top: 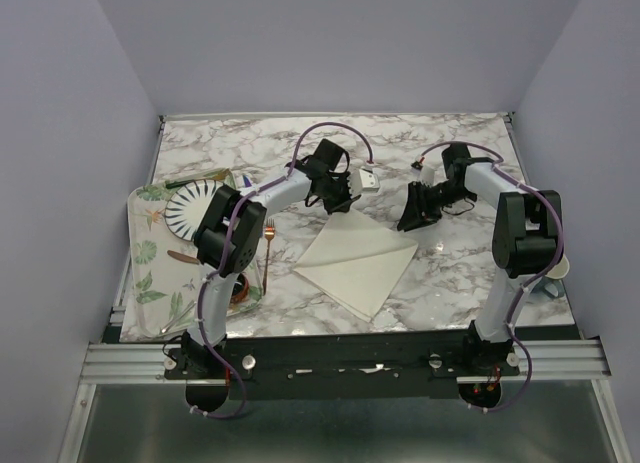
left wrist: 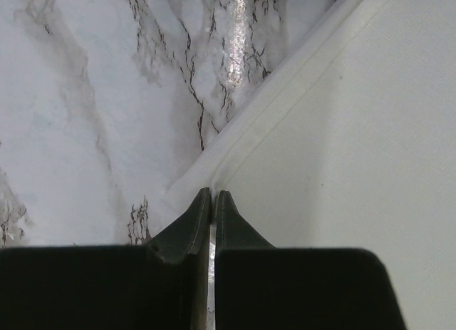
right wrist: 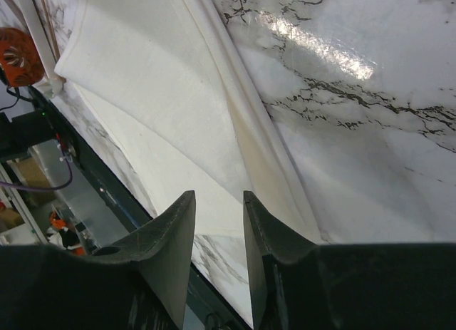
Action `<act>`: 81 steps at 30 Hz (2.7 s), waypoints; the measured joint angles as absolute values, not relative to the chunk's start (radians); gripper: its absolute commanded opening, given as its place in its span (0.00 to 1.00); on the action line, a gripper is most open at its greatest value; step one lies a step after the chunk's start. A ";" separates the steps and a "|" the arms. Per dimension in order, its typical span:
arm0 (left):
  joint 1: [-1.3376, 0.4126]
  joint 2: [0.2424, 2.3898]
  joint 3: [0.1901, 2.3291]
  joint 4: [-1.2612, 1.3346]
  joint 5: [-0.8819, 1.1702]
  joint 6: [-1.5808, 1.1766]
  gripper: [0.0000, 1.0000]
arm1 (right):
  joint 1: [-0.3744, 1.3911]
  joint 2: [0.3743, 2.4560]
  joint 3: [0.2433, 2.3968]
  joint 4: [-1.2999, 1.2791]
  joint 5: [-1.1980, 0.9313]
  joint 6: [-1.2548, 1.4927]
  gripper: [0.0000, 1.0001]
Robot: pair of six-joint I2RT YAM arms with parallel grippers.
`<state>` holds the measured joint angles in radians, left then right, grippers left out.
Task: Fold the napkin into a case and place the utensils inside
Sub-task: Fold the top corner of the square-folded napkin at the center of the board, then smooth out the upper triangle-folded napkin at the center of the board.
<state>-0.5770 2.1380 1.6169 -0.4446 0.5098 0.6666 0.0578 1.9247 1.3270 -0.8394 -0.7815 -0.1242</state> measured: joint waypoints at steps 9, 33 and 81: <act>-0.577 2.162 1.642 -0.446 0.514 0.676 0.10 | 0.058 1.925 1.327 -0.839 -0.776 -0.124 0.41; -0.444 1.941 1.573 -0.403 0.569 0.322 0.70 | 0.067 1.849 1.322 -0.857 -0.917 -0.149 0.72; -0.429 1.895 0.685 0.548 1.036 -0.837 0.77 | 0.265 2.090 1.189 -0.568 -1.213 0.094 1.00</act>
<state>-0.4294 1.8950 0.6846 0.5476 1.0355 -0.8368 0.2649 2.0899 1.1893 -0.5682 -1.2133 0.0944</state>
